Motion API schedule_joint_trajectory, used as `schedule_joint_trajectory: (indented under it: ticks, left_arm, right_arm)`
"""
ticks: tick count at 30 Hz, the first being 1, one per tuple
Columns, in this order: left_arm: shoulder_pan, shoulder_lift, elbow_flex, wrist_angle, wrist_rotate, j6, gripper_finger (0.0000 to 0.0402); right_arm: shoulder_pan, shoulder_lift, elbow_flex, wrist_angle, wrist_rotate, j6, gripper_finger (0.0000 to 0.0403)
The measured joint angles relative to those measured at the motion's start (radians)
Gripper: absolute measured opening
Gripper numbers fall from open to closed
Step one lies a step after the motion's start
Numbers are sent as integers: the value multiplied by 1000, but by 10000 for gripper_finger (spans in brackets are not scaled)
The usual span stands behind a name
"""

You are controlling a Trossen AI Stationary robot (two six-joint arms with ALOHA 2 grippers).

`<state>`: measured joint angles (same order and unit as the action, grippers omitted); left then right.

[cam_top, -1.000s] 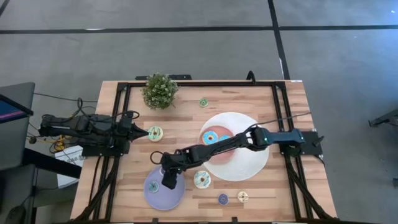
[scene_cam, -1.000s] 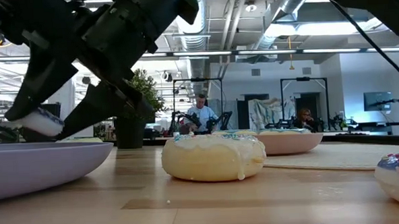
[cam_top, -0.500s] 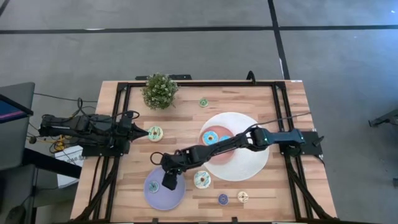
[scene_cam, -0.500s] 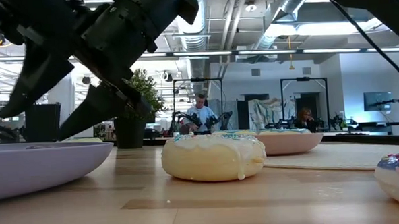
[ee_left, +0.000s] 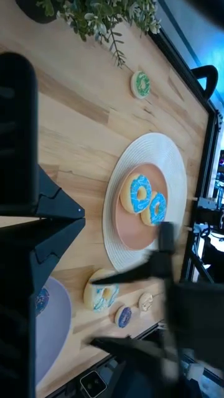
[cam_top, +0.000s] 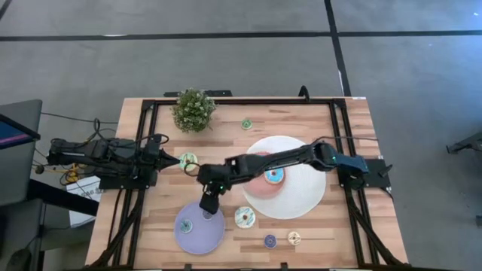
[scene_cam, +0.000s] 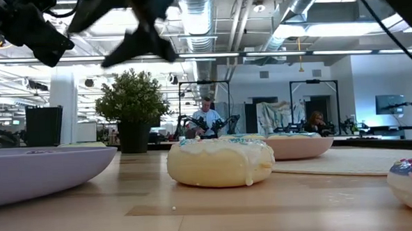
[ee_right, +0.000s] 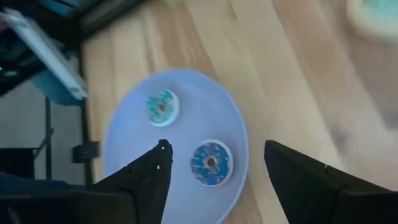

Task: Pick & Place donuts
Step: Put the small green donut on the purple plate

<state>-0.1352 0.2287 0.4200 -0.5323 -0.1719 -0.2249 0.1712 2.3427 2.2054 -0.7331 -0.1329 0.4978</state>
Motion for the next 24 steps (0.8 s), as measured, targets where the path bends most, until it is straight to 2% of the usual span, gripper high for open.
schedule_joint_trajectory:
  ticks: [8,16,20,24]
  left_arm:
    - [0,0,0,0,0,-5,0]
    - [0,0,0,1,0,-36,0]
    - [0,0,0,0,0,-46,0]
    - [0,0,0,0,0,-46,0]
  right_arm:
    - [-4,-110,0,-150,59,-133,219]
    - [7,-116,-14,-242,81,-166,178]
    - [16,-134,-97,-233,81,-158,161]
    - [25,-236,-266,-140,81,-112,149]
